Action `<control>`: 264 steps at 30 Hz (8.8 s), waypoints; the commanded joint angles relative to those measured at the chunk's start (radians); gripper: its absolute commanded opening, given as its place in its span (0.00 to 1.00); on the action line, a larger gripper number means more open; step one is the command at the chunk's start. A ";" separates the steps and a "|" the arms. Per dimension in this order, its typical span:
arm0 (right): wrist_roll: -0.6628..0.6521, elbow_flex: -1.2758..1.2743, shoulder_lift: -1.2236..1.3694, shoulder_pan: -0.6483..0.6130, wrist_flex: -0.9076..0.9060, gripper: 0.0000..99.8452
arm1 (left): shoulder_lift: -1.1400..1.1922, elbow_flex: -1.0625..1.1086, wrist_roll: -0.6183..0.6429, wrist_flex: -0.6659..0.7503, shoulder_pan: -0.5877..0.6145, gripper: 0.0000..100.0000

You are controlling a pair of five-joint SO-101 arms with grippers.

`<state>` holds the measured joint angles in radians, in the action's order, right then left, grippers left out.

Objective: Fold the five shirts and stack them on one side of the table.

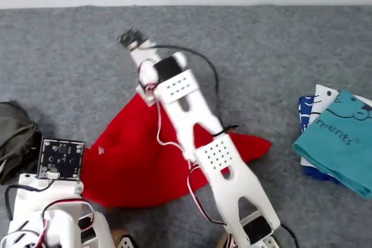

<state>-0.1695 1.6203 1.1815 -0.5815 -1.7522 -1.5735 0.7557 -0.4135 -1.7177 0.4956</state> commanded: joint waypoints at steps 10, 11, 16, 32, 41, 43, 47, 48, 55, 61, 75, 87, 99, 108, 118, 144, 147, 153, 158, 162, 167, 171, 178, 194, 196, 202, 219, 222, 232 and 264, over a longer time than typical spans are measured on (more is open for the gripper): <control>-0.086 0.055 -0.460 0.166 -0.042 0.01 | 0.164 -0.065 -0.006 0.158 0.006 0.01; -0.087 0.055 -0.484 0.174 -0.042 0.01 | 0.212 -0.102 -0.005 0.173 0.003 0.01; -0.112 0.055 -0.585 0.209 -0.042 0.01 | 0.483 -0.352 -0.003 0.222 0.003 0.01; -0.008 -0.272 -0.601 0.226 -0.044 0.31 | 0.729 -0.578 -0.005 0.081 0.002 0.01; -0.002 -0.583 -0.745 0.082 -0.042 0.17 | 0.724 -0.443 -0.005 0.081 0.003 0.01; 0.000 -0.651 -0.745 0.027 -0.039 0.13 | 0.724 -0.427 -0.005 0.083 0.003 0.01; 0.005 -0.710 -0.670 -0.067 0.005 0.06 | 0.724 -0.403 -0.005 0.084 0.003 0.01; 0.020 -0.710 -0.642 -0.082 0.025 0.05 | 0.724 -0.398 -0.005 0.084 0.005 0.01; 0.086 -0.709 -0.492 -0.153 0.166 0.02 | 0.723 -0.367 -0.005 0.080 0.006 0.01; 0.069 -0.710 -0.409 -0.191 0.076 0.02 | 0.723 -0.352 -0.005 0.080 0.008 0.01; 0.041 -1.169 -0.753 -0.024 -0.047 0.01 | 0.723 -0.354 -0.005 0.086 0.008 0.01; 0.048 -1.547 -1.144 0.111 -0.042 0.01 | 0.723 -0.355 -0.005 0.086 0.008 0.01; 0.242 -1.507 -1.168 0.105 0.038 0.35 | 0.721 -0.352 -0.005 0.086 0.008 0.01; 0.342 -1.192 -0.914 0.018 0.079 0.28 | 0.721 -0.349 -0.003 0.086 0.008 0.01; 0.402 -0.761 -0.553 -0.025 0.051 0.28 | 0.721 -0.348 -0.003 0.081 0.008 0.01; 0.275 -0.577 -0.487 0.064 -0.042 0.01 | 0.721 -0.355 -0.003 0.086 0.008 0.01; 0.241 -0.577 -0.604 0.102 -0.042 0.01 | 0.721 -0.387 0.000 0.095 0.006 0.01; 0.219 -0.577 -0.871 0.183 -0.042 0.01 | 0.723 -0.549 0.118 0.149 0.002 0.02; 0.219 -0.572 -1.058 0.255 -0.041 0.01 | 0.723 -0.661 0.127 0.247 0.000 0.02; 0.219 -0.572 -1.170 0.315 -0.039 0.01 | 0.723 -0.730 0.124 0.301 -0.069 0.02; 0.219 -0.572 -1.279 0.374 0.016 0.01 | 0.724 -0.849 0.123 0.325 -0.222 0.02; 0.219 -0.572 -1.354 0.401 0.073 0.01 | 0.724 -0.912 0.121 0.436 -0.272 0.02; 0.210 -0.572 -1.463 0.432 0.156 0.01 | 0.724 -0.966 0.071 0.629 -0.278 0.02; 0.184 -0.574 -1.477 0.455 0.159 0.01 | 0.772 -0.993 0.038 0.647 -0.273 0.02; 0.184 -0.571 -1.478 0.455 0.170 0.01 | 0.766 -0.997 0.038 0.686 -0.275 0.02; 0.184 -0.575 -1.569 0.509 0.162 0.01 | 0.750 -1.101 0.038 0.787 -0.276 0.02; 0.184 -0.738 -1.698 0.579 -0.039 0.01 | 0.753 -1.141 -0.026 0.562 -0.351 0.02; 0.187 -0.908 -1.664 0.579 -0.021 0.01 | 0.752 -0.990 -0.138 0.517 -0.446 0.02; 0.187 -1.502 -1.535 0.579 0.392 0.01 | 0.752 -0.335 -0.186 0.934 -0.473 0.01; -0.012 -1.765 -1.141 0.541 1.484 0.01 | 1.537 -0.618 -0.187 1.330 -0.365 0.01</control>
<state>-0.1711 -0.1596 0.0506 -0.0230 -0.2885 -0.0238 0.1956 -0.5900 -0.4089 0.1258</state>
